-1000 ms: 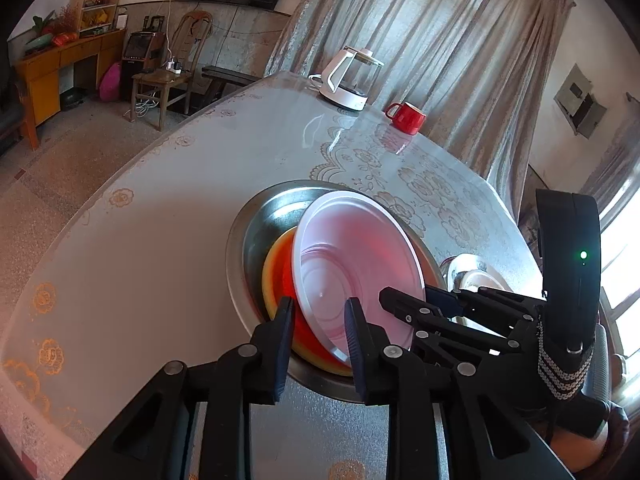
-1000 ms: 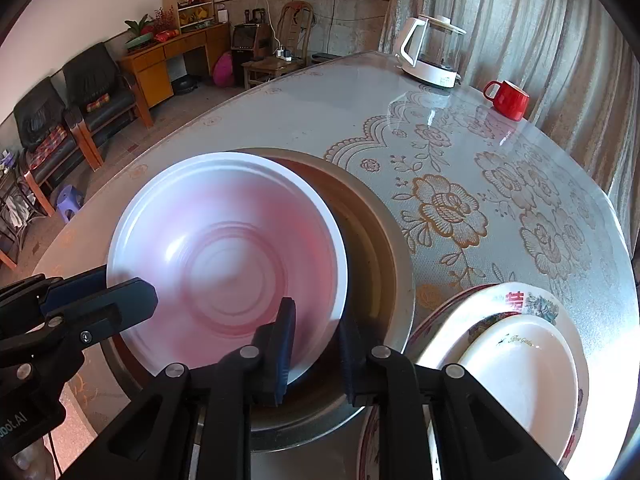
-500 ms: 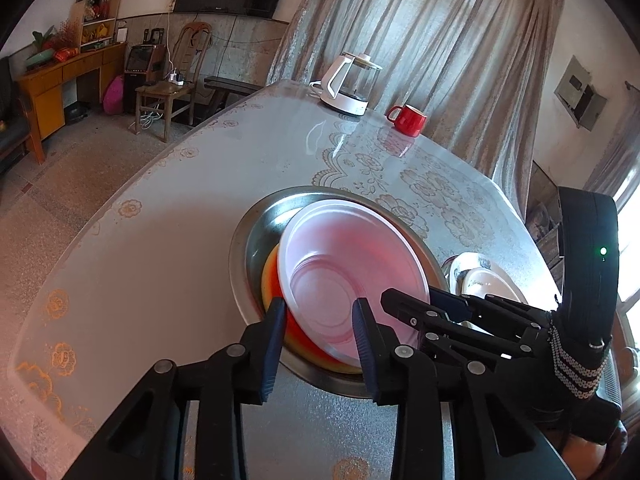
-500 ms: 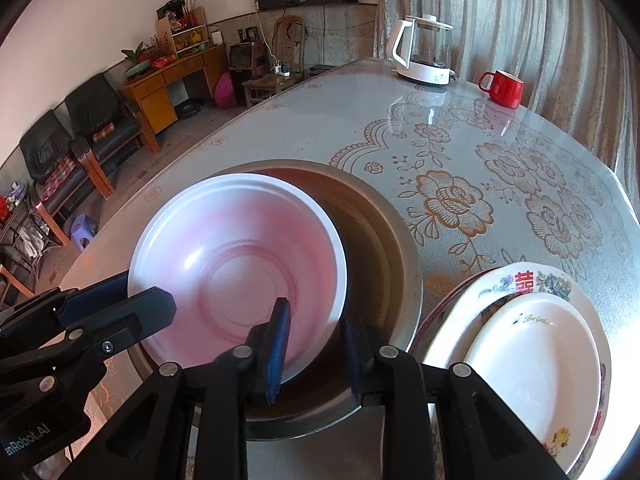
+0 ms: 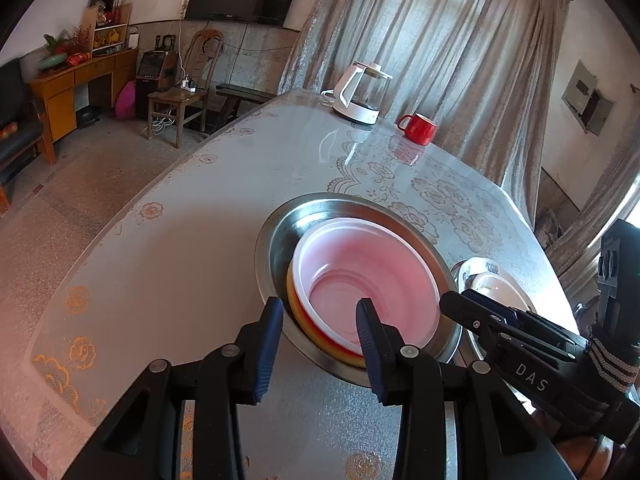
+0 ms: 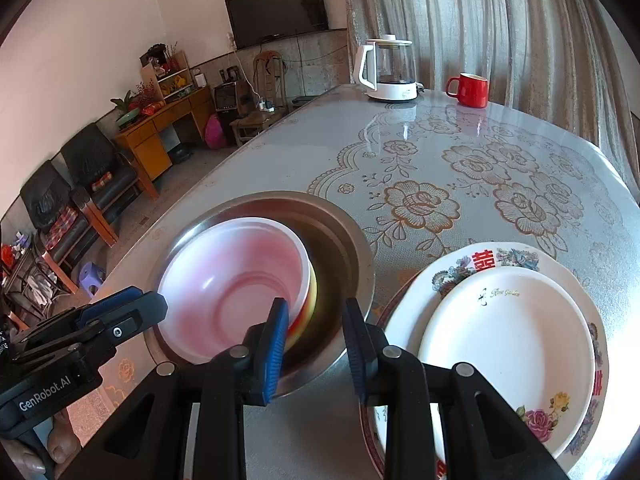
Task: Organize plates and bowls
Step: 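Lower the red bowl onto the yellow bowl inside the basin with the left tool, then open the left tool to release the red bowl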
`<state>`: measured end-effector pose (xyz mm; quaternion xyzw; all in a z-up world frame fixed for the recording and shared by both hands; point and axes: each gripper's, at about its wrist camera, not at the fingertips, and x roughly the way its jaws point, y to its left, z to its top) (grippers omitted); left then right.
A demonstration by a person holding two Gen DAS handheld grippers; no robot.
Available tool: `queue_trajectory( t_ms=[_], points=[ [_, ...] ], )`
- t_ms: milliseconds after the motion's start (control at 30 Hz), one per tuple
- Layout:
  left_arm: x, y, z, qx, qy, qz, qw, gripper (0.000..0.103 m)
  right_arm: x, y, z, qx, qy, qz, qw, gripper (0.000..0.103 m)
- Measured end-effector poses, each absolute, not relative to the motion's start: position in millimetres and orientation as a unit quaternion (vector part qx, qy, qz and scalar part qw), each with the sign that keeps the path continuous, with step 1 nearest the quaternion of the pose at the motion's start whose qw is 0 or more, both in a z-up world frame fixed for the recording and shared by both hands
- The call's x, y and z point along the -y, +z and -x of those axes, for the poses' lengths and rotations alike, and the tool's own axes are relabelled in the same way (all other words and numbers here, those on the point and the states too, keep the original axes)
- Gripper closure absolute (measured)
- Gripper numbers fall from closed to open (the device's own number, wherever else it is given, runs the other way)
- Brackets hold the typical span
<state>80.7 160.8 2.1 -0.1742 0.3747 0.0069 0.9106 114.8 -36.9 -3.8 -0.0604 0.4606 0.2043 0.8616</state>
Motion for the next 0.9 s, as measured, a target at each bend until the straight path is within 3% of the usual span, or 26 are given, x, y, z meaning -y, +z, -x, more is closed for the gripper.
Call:
queue_trajectory(
  t_ms=[533, 900],
  points=[
    [-195.7, -14.5, -61.4, -0.37, 0.036, 0.225, 0.901, 0.062, 73.5, -11.5, -106.1, -0.469, 0.222, -0.031, 0.854, 0.071],
    [-195.2, -14.1, -92.5, -0.376, 0.035, 0.2, 0.904, 0.063, 67.0, -9.9, -125.2, -0.469, 0.229, -0.045, 0.852, 0.067]
  ],
)
